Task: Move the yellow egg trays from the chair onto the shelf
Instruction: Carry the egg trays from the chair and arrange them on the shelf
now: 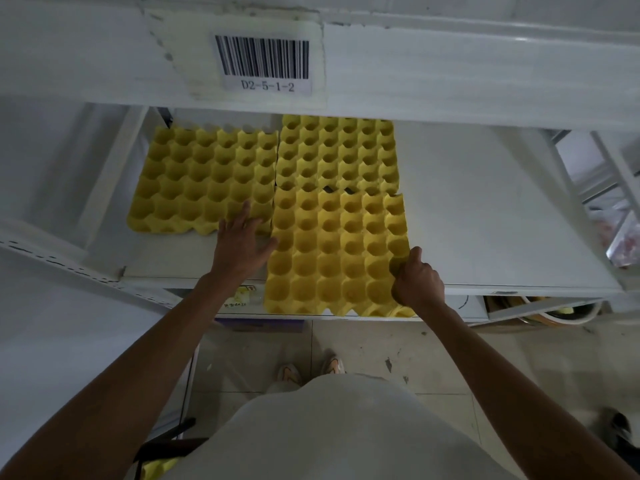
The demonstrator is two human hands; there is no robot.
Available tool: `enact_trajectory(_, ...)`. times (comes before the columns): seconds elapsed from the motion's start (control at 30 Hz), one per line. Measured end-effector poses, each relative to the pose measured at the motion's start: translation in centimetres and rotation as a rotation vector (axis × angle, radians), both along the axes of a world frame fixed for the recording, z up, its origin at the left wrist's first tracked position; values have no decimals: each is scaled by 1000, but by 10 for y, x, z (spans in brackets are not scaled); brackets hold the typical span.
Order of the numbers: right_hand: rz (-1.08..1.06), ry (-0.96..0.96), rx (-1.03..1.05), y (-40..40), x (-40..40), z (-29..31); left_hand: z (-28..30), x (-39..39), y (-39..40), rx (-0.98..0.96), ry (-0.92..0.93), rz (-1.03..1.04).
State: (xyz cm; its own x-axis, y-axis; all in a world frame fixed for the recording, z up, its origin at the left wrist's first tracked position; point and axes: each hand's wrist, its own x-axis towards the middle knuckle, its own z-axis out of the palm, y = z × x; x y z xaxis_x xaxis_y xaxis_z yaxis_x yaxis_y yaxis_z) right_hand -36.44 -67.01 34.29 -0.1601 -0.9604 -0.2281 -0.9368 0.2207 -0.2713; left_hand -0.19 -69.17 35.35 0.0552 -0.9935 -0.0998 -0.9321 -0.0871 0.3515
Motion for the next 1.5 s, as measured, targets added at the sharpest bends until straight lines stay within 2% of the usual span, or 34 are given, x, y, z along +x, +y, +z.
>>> enact_trajectory(0.17,14,-17,87,-8,-6,17,9,-5,3,32,-26,2)
enact_trajectory(0.33,140,91,182,-25,-30,43,37,-29,19,20,27,102)
enact_trajectory(0.47,281,182,36,-43,-45,58,59,-65,58,-25,35,173)
enact_trajectory(0.63,631,51,-173,-52,-45,64,56,-121,123,10,-43,353)
enact_trajectory(0.7,799,87,-235,-46,-38,64,48,-150,157,-3,-23,444)
enact_trajectory(0.8,1109,156,-271,-12,-31,67,43,-214,224,-55,-28,591)
enact_trajectory(0.9,1347,66,-354,37,-17,62,35,-265,289,-32,-57,772)
enact_trajectory(1.03,1609,-2,-313,128,-16,54,30,-330,385,108,-78,927)
enact_trajectory(1.17,1856,48,-302,212,-33,36,17,-370,468,199,-10,1081)
enact_trajectory(1.23,1938,48,-256,247,-43,21,7,-388,505,264,37,1157)
enact_trajectory(1.33,2026,95,-77,291,-52,-3,-8,-418,556,328,108,1276)
enact_trajectory(1.43,2021,249,116,325,-64,-27,-30,-448,596,445,187,1289)
enact_trajectory(1.5,1984,314,168,344,-74,-39,-46,-464,615,472,219,1270)
